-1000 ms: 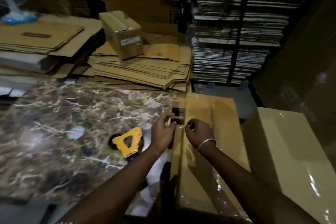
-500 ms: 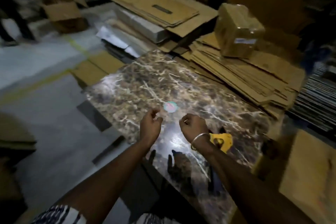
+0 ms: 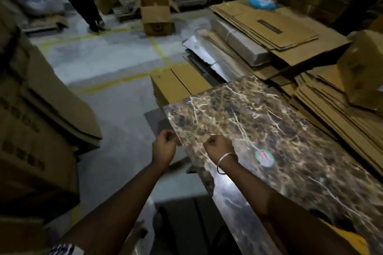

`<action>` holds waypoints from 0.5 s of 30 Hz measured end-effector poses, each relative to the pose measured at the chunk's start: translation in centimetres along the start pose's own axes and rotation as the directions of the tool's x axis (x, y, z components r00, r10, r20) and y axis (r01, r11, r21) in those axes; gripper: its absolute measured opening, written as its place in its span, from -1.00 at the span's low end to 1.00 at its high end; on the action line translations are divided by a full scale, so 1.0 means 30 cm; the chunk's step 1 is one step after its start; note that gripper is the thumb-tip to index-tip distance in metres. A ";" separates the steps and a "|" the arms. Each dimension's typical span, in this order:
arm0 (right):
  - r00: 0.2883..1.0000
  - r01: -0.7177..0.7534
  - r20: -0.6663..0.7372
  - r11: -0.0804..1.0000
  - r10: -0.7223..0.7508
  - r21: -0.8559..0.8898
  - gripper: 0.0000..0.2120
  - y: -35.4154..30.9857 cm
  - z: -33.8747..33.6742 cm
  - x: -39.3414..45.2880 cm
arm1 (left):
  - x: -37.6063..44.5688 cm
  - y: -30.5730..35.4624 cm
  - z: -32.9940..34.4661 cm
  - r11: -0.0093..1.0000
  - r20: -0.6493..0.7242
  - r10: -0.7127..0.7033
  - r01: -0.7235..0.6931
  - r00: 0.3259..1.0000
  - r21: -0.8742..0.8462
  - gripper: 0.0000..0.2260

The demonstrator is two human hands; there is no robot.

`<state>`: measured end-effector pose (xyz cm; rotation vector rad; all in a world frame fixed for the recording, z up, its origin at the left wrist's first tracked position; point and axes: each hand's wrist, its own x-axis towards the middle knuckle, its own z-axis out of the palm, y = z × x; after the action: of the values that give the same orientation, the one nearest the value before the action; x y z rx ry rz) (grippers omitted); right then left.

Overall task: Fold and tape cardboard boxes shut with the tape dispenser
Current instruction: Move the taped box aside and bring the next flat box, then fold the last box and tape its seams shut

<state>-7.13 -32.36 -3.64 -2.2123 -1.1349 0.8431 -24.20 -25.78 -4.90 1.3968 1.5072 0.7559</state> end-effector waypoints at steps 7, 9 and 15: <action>0.995 -0.089 0.033 0.996 0.089 -0.017 -0.82 -0.272 0.202 0.408 | 0.502 -0.048 -0.199 0.997 -0.013 -0.069 0.069 0.998 0.020 -0.82; 0.992 -0.116 0.042 0.993 0.117 -0.018 -0.83 -0.345 0.234 0.508 | 0.626 -0.046 -0.239 0.996 -0.020 -0.089 0.089 0.996 0.026 -0.83; 0.991 -0.124 0.054 0.991 0.126 -0.045 -0.83 -0.482 0.295 0.807 | 0.937 -0.024 -0.263 0.988 0.016 -0.136 0.135 0.991 0.070 -0.81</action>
<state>-9.96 -3.15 -6.95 -2.3270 -1.0575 0.9475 -29.90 2.65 -8.43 1.3333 1.6072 0.6090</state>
